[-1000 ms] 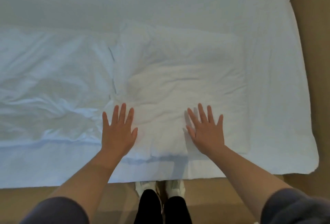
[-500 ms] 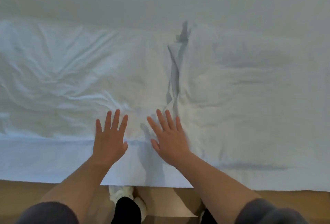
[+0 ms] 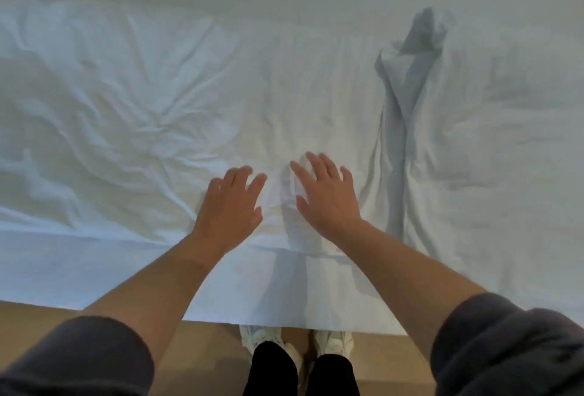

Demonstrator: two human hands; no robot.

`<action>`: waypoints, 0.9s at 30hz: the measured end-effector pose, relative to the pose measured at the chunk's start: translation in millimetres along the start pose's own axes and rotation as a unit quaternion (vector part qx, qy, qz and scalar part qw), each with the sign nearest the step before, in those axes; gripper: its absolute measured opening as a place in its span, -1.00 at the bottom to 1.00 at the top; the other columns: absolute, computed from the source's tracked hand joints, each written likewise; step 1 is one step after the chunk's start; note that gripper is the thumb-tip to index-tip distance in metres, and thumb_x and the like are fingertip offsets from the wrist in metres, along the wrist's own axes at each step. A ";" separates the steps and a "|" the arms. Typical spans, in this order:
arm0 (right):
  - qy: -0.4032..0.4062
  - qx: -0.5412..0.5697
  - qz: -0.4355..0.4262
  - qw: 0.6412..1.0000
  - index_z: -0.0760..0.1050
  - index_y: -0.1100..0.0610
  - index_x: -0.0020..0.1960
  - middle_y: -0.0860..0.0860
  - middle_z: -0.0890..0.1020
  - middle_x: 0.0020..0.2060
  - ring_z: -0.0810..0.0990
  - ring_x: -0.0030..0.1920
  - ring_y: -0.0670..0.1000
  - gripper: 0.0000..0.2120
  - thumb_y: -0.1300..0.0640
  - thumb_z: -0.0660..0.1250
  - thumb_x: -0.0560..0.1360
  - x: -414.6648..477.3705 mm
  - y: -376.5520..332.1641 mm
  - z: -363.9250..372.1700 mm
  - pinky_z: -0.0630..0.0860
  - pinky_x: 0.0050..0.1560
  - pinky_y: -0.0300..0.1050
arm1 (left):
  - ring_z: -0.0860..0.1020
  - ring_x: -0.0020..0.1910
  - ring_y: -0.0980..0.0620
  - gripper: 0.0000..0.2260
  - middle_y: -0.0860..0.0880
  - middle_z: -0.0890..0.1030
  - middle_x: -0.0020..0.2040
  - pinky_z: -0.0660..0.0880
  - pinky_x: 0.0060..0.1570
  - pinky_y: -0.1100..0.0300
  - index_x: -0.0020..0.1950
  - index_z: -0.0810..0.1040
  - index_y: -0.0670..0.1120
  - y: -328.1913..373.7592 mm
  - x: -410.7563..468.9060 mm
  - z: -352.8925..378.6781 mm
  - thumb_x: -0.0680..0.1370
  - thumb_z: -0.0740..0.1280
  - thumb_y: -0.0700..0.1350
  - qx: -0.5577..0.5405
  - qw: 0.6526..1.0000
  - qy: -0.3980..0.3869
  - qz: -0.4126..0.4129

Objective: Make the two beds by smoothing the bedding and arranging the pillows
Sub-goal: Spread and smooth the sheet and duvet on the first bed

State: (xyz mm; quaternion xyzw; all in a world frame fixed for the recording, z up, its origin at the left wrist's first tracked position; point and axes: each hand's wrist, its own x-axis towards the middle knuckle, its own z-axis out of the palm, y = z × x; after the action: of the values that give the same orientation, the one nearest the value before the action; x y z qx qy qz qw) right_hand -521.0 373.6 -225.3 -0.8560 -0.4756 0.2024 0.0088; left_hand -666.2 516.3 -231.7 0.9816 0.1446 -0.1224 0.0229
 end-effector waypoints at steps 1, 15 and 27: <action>-0.041 -0.018 0.014 0.999 -0.02 -0.11 0.57 0.08 -0.04 0.58 -0.06 0.56 0.22 -0.37 -0.12 0.17 0.59 13.0 -2.9 9.8 0.04 0.42 0.37 | 0.31 0.43 -0.25 -0.29 -0.21 0.30 0.47 0.39 0.21 -0.25 0.53 0.23 -0.06 -11.1 8.4 5.2 0.44 0.31 0.15 0.002 0.998 -0.049 -0.041; 0.004 -0.006 0.118 0.993 0.00 -0.08 0.58 0.03 0.02 0.58 -0.02 0.57 0.14 -0.44 -0.11 0.06 0.63 65.5 -55.4 -11.8 0.09 0.47 0.22 | -0.01 0.56 -0.18 -0.40 -0.13 0.00 0.60 0.03 0.46 -0.23 0.59 0.01 -0.01 -90.5 21.2 -2.4 0.61 0.06 0.17 0.002 0.996 -0.059 -0.062; 0.052 0.014 0.076 0.996 -0.07 -0.17 0.57 0.09 -0.17 0.58 -0.25 0.54 0.30 -0.32 -0.31 -0.07 0.49 189.6 -286.0 105.6 -0.20 0.32 0.57 | 0.06 0.56 -0.14 -0.42 -0.13 0.05 0.59 -0.05 0.47 -0.23 0.59 0.12 -0.02 -372.7 -85.5 102.5 0.60 0.05 0.15 0.099 0.992 0.054 -0.063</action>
State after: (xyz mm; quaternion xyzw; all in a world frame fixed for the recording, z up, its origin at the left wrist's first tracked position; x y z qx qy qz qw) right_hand -702.1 666.5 -327.1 -0.8987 -0.4054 0.1645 0.0305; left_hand -877.4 841.0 -313.5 0.9732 0.1940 -0.0839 -0.0902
